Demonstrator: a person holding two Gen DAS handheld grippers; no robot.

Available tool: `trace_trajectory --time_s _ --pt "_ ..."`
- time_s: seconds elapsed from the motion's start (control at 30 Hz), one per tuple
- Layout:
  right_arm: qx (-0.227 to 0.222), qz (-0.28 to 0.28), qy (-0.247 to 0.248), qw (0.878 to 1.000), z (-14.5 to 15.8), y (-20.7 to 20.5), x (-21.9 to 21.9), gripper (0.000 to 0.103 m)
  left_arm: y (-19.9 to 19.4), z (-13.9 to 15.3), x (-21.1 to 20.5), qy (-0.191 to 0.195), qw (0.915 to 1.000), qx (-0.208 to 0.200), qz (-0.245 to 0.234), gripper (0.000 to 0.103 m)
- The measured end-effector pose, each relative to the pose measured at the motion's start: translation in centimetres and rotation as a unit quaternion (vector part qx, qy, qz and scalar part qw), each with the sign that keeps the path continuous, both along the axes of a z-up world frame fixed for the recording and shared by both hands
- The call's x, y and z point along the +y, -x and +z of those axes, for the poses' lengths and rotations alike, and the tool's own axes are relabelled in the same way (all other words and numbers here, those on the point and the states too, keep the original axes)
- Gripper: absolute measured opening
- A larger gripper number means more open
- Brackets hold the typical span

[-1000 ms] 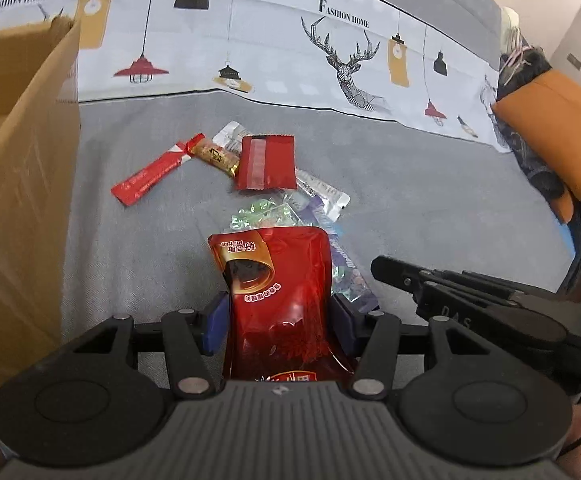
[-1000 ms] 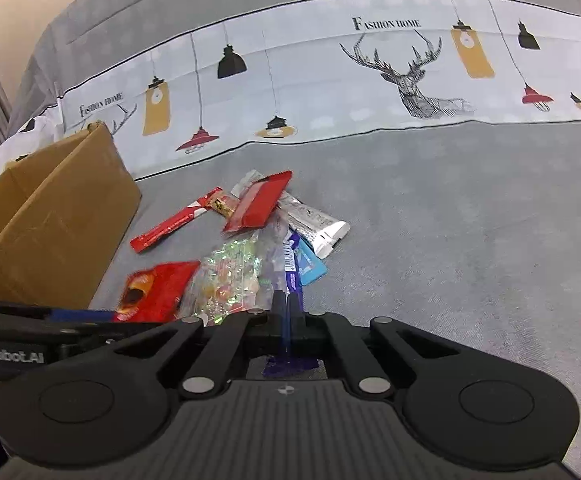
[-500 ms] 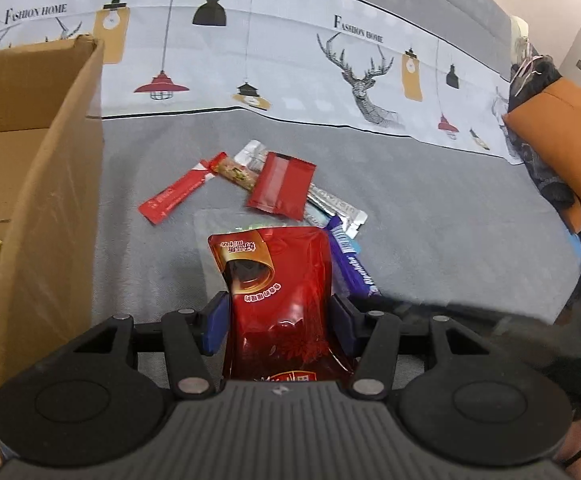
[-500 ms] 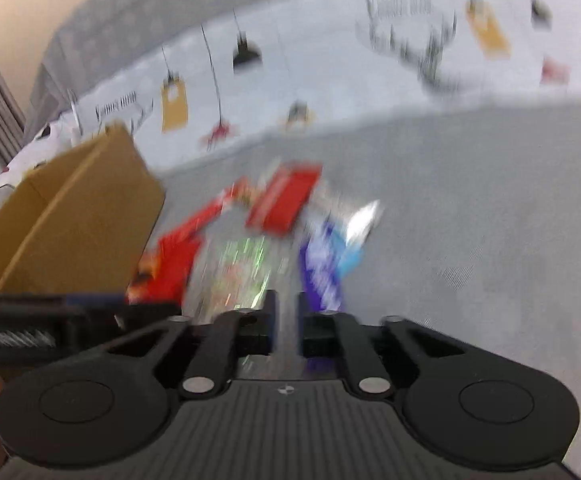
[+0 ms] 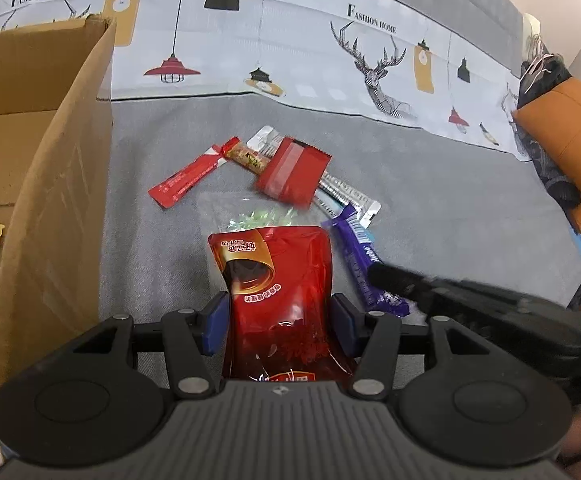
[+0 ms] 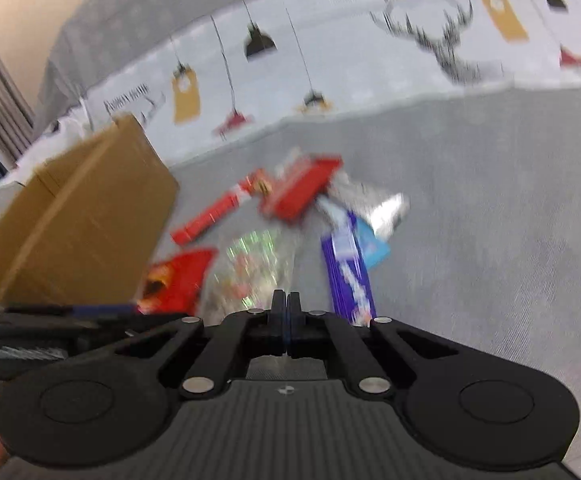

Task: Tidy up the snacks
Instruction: 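Grasp the red coffee pouch with the left tool while the right tool grasps the clear candy bag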

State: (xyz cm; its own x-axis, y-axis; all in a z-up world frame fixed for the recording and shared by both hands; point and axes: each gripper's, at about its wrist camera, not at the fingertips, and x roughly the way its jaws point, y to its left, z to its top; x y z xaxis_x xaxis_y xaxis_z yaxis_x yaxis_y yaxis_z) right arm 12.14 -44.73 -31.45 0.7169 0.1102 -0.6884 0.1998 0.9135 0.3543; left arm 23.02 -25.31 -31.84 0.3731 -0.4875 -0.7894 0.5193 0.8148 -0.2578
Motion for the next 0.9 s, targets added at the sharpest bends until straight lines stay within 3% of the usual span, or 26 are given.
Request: trace_trajectory --time_s 0.17,0.27,0.33,0.37,0.47,0.5,0.57,0.63,0.67,0.7,0.9 --pt "-0.033 0.008 0.029 0.999 3.1 0.9 1.2 0.0 0.6 1.2 0.6 0.012 0.9999 -0.009 -0.001 0.06" --pt "0.006 0.004 0.043 0.999 1.4 0.2 1.9 0.004 0.9 1.2 1.4 0.012 0.9999 -0.007 -0.002 0.06" --pt "0.034 -0.022 0.015 0.999 -0.3 0.0 1.3 0.013 1.1 0.9 1.8 0.009 1.0 0.001 -0.002 0.06" --pt "0.041 -0.029 -0.006 0.999 -0.8 0.0 1.1 0.019 1.3 0.9 1.8 0.006 0.9999 -0.005 -0.01 0.06" --pt "0.043 -0.039 -0.013 0.998 -1.6 0.0 1.5 0.072 1.5 0.5 1.7 -0.001 0.9998 -0.011 -0.019 0.061" --pt "0.052 -0.049 0.004 0.997 -1.9 -0.1 1.8 0.075 1.4 0.4 1.6 -0.001 0.9997 -0.011 -0.022 0.061" --pt "0.063 -0.04 -0.002 0.997 -2.6 -0.5 1.9 0.07 1.0 0.2 1.5 0.001 0.9998 -0.005 -0.021 0.061" --pt "0.054 -0.022 -0.031 0.998 -3.2 -0.9 1.7 0.049 0.6 0.0 1.3 0.001 0.9998 -0.001 -0.019 0.061" --pt "0.054 -0.009 -0.035 0.998 -3.4 -1.2 1.7 0.024 0.5 -0.2 1.2 0.002 0.9998 0.002 -0.017 0.061" --pt "0.055 0.005 -0.031 0.998 -3.6 -1.5 1.9 0.014 0.3 -0.3 1.1 0.003 0.9999 0.005 -0.014 0.06" --pt "0.037 0.026 -0.03 0.999 -3.1 -2.2 1.9 0.005 -0.3 -0.4 0.9 0.007 0.9998 0.016 -0.003 0.061"
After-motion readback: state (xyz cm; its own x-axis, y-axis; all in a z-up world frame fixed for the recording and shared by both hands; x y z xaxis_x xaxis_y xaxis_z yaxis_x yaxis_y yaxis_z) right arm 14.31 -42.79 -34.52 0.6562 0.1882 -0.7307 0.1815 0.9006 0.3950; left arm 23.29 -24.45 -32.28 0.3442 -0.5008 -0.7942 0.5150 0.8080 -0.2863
